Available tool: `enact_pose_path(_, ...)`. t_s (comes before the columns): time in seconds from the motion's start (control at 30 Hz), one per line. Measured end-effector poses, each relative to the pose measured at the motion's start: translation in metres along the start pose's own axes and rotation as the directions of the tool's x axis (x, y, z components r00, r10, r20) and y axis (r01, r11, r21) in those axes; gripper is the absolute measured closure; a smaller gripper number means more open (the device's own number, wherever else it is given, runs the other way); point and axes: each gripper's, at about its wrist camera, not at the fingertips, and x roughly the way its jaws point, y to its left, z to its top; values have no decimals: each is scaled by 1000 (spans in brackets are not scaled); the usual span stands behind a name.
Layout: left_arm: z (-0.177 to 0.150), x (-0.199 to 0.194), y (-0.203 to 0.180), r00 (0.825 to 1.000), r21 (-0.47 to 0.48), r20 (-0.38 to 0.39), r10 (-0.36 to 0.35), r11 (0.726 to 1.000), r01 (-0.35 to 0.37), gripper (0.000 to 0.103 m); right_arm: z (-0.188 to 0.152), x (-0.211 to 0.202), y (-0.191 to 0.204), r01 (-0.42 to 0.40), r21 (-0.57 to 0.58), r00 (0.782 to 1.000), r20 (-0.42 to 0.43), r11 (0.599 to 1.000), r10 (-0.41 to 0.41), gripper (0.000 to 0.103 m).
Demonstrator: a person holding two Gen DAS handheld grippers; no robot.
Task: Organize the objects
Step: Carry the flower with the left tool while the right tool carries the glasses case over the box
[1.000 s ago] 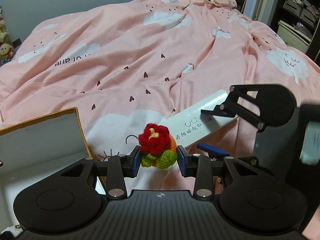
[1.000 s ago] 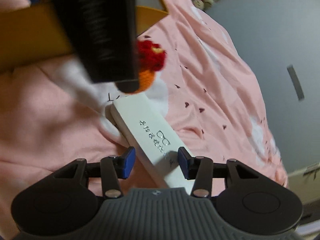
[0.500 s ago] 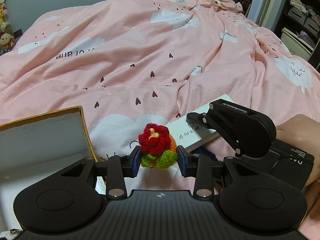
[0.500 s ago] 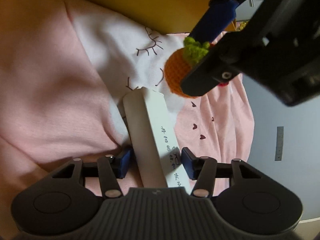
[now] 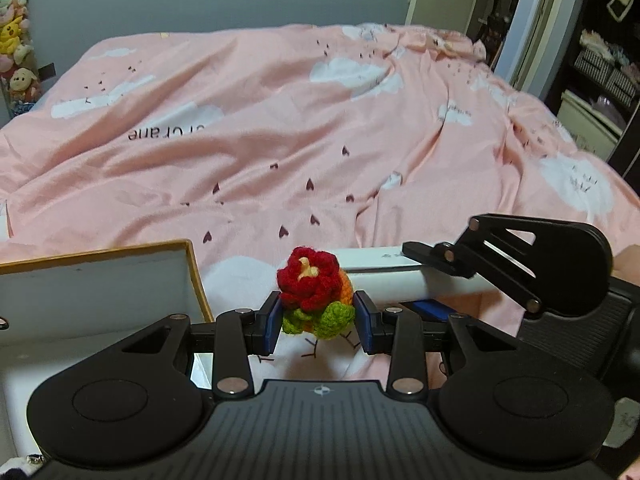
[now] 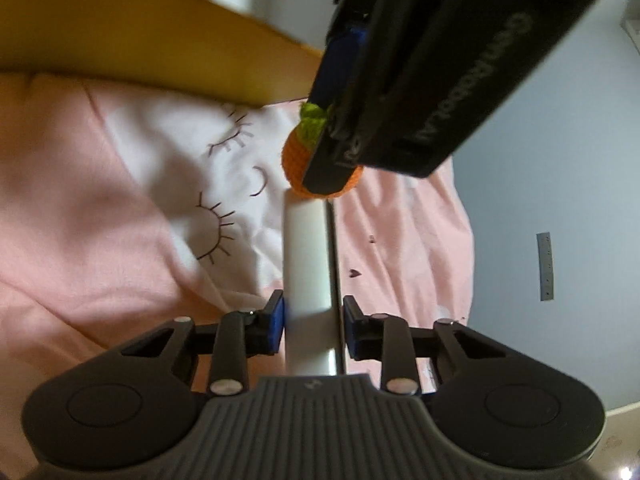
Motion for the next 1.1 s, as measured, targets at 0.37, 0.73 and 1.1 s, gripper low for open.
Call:
enact_pose_path(0.37,4,-49,-2,994,-20,108,-25,999,27,61,1,-55,-8,99,38,995,7,994,-99,73)
enact_pose_path(0.73,0,-111,19,979,-70,203,-26,997,41,61,30,-92,-28,178,30,981,78,984,-180,73)
enact_pose_path(1.1,-6,-165,78,975,-108,222,8,994,17,61,84,-120,-35,207,-27,962,189,978,-198,73)
